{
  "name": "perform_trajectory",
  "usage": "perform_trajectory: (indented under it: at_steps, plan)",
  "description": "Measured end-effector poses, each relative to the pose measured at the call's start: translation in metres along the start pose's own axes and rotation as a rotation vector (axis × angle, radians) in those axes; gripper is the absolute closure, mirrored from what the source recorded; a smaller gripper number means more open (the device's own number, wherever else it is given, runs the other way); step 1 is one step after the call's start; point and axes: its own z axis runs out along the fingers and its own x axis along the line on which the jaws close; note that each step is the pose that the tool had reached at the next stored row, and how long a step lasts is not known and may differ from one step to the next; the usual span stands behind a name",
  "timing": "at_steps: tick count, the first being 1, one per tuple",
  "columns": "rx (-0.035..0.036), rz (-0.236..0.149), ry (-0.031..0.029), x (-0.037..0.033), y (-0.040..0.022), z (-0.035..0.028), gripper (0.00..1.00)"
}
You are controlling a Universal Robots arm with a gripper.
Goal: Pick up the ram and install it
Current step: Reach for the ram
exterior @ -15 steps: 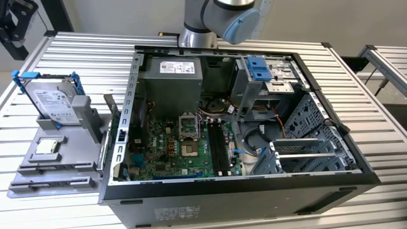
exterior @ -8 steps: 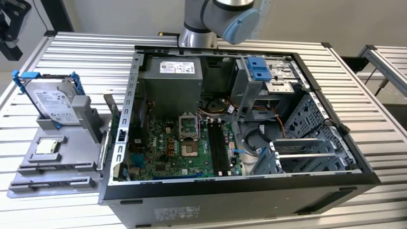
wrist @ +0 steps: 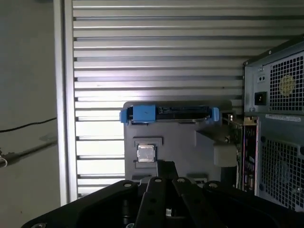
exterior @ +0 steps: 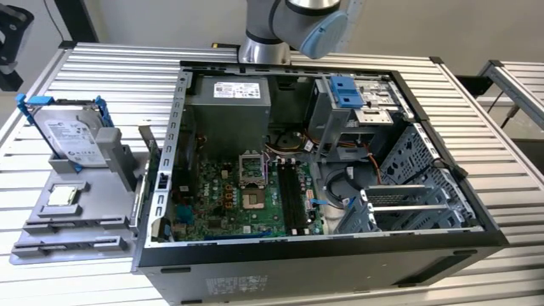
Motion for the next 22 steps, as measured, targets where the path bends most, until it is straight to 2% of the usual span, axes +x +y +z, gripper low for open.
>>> perform_trajectory:
  at_steps: [3, 8, 15, 22]
  plan:
    - [-0.0005, -0.025, 0.0013, 0.0003, -0.0006, 0.0, 1.0]
    - [-0.0005, -0.026, 0.0015, 0.0005, -0.0025, 0.0004, 1.0]
    - [-0.0006, -0.034, 0.0044, 0.0003, -0.018, 0.0011, 1.0]
    - [-0.001, -0.055, 0.0053, 0.0001, -0.0278, 0.0009, 1.0]
